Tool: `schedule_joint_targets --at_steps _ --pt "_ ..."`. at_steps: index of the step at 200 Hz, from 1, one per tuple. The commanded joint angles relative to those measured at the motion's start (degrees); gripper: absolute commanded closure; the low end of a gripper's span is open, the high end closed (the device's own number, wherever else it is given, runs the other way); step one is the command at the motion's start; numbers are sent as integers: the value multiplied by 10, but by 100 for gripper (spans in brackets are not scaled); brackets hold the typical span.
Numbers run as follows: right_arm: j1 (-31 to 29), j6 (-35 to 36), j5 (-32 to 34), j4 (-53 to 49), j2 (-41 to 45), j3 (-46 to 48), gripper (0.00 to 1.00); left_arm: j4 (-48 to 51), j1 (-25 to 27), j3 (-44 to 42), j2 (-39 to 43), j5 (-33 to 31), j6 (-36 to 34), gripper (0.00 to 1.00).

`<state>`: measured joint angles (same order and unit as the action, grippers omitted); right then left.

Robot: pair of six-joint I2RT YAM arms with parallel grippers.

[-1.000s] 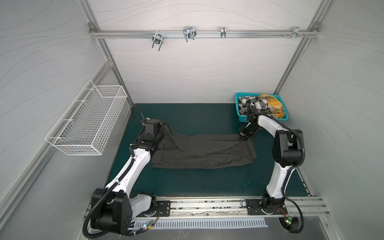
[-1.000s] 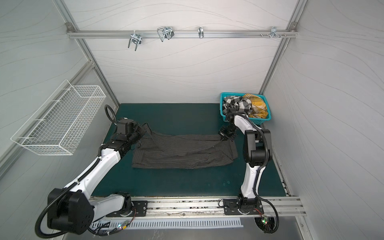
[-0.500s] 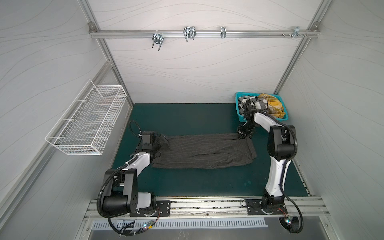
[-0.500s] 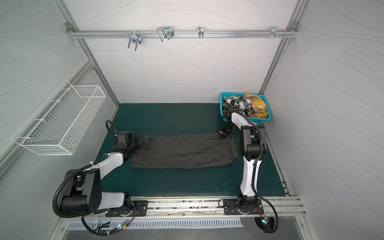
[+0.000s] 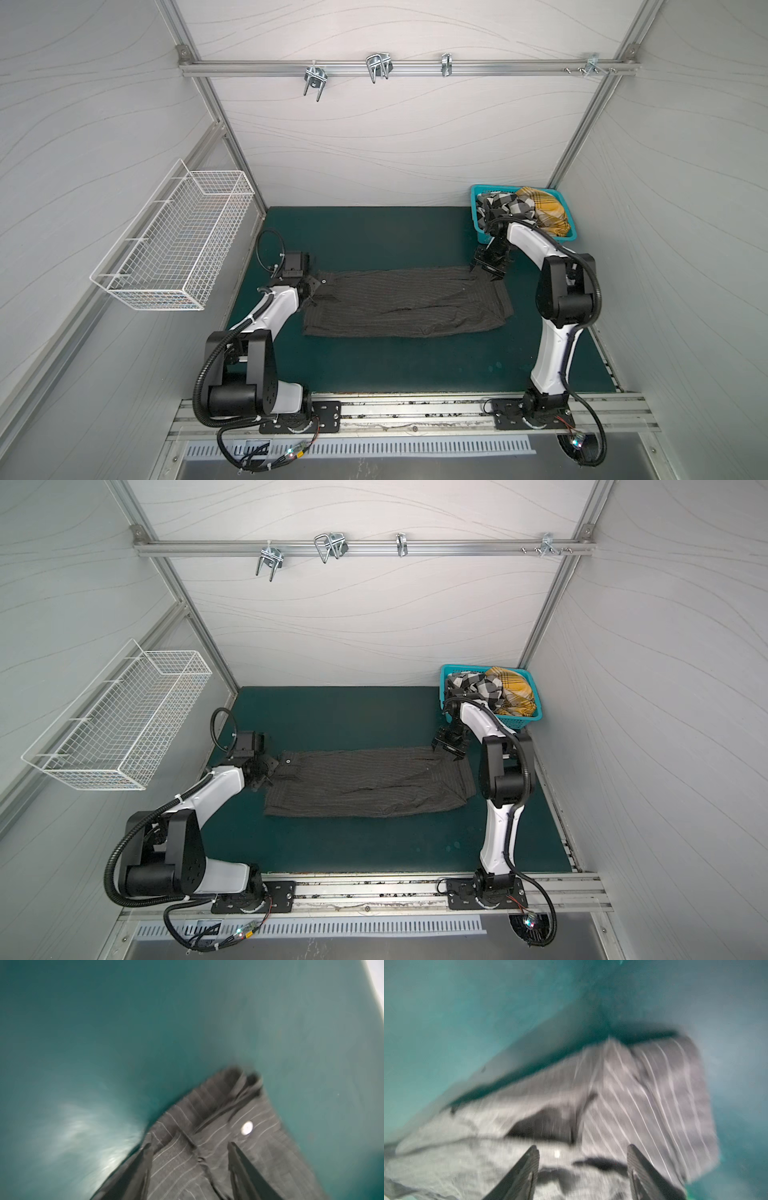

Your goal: Fold and stack the long sleeve shirts

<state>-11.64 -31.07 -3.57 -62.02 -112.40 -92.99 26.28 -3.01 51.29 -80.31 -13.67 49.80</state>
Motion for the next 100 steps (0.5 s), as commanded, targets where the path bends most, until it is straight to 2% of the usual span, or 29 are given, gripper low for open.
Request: schedule_joint_targets --at_steps 1,14,25,36,51,66,100 --pt "-46 32 71 -63 94 56 32 171 0 104 14 -97 2 40" --pt "-73 30 89 -58 130 112 36 147 16 116 16 -58 -17 43" --pt "-83 20 77 -46 149 156 46 93 42 108 8 -10 -43 48" --pt "-91 13 48 -22 159 191 54 48 69 102 -18 48 -65 66" --pt "-104 9 23 -1 147 207 64 37 88 116 -79 111 -69 83" --pt "-112 11 -2 13 122 205 69 43 92 131 -144 160 -59 98" --pt "-111 16 -49 57 48 203 79 61 87 120 -216 176 -39 100"
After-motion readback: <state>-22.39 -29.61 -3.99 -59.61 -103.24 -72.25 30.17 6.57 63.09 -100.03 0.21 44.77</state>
